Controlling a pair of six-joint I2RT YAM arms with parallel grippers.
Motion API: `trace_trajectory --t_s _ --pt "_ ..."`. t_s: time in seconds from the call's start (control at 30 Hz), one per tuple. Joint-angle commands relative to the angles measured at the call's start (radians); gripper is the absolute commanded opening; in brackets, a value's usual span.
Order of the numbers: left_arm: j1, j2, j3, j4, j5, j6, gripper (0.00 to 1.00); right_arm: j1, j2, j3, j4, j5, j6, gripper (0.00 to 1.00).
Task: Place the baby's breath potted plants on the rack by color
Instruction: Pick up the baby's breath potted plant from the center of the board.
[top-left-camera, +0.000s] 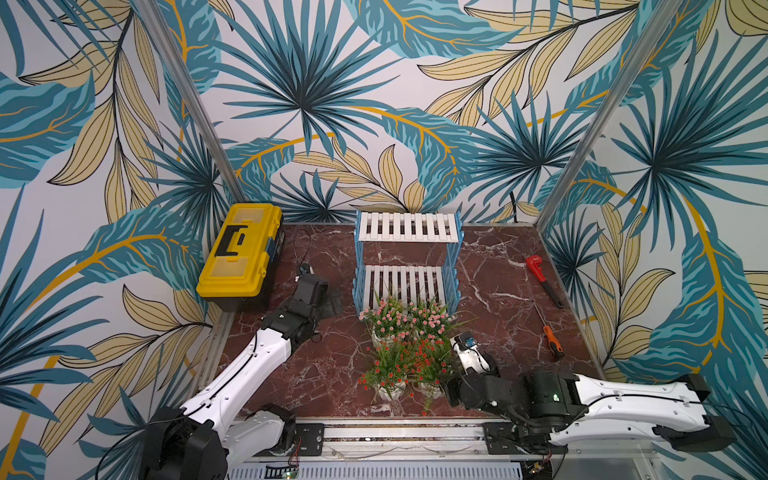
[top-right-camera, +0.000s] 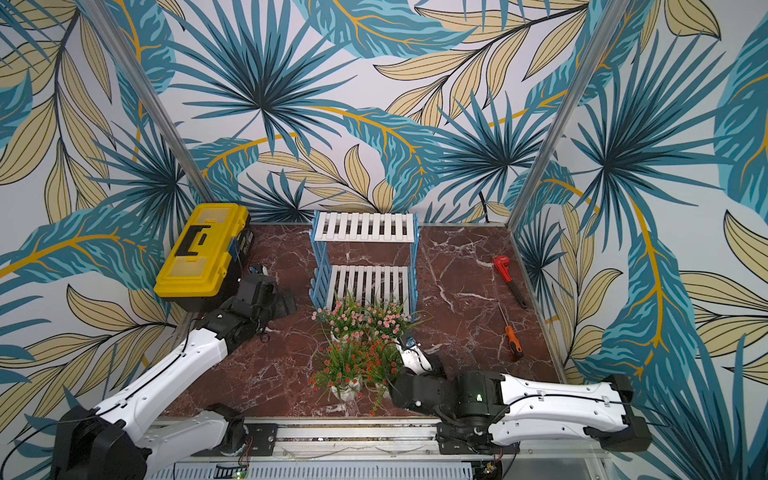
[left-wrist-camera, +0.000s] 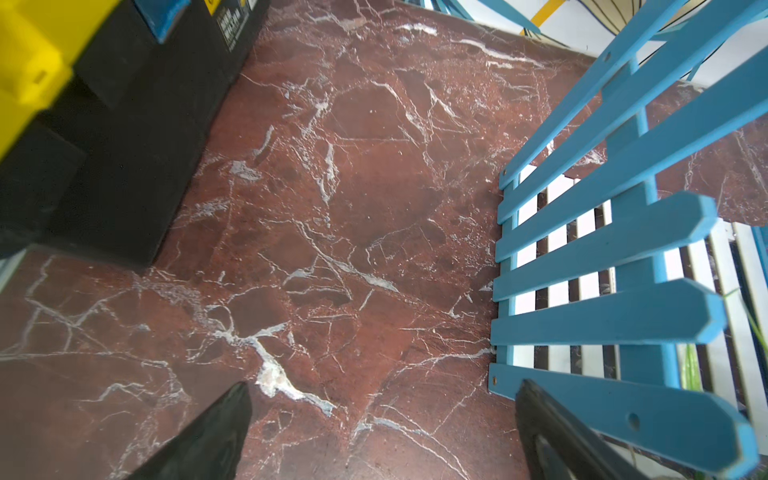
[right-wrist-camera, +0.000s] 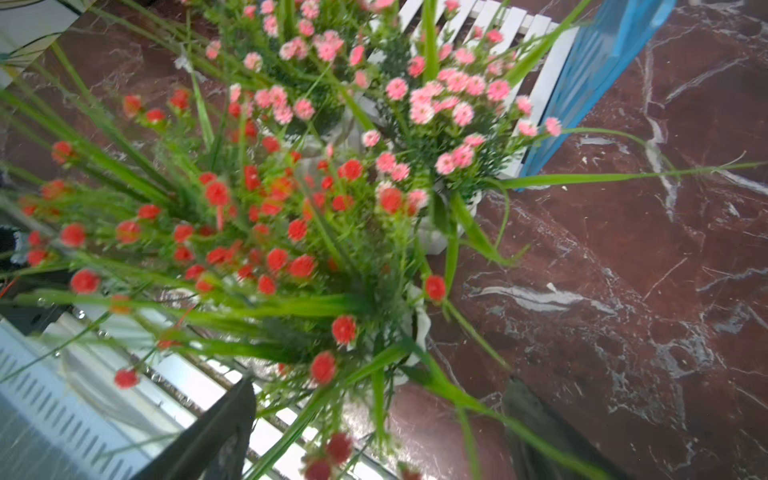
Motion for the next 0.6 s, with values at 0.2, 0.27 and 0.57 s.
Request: trace_trajectory --t_s 0.2,0.27,0.57 --pt "-0.002 -0.035 0.019 -0.009 -0.007 0.009 1.0 0.236 0.172 0.038 -0.073 0.07 0.22 0.92" --pt "-0.002 -0.036 0.017 -0.01 -0.001 0.008 0.99 0.262 0.166 0.002 -0.037 0.054 0.252 0.92" --pt "-0.003 0.0 0.016 -0.008 0.03 -0.008 0.99 0.278 0.136 -0.155 0.097 -0.029 0.34 0.93"
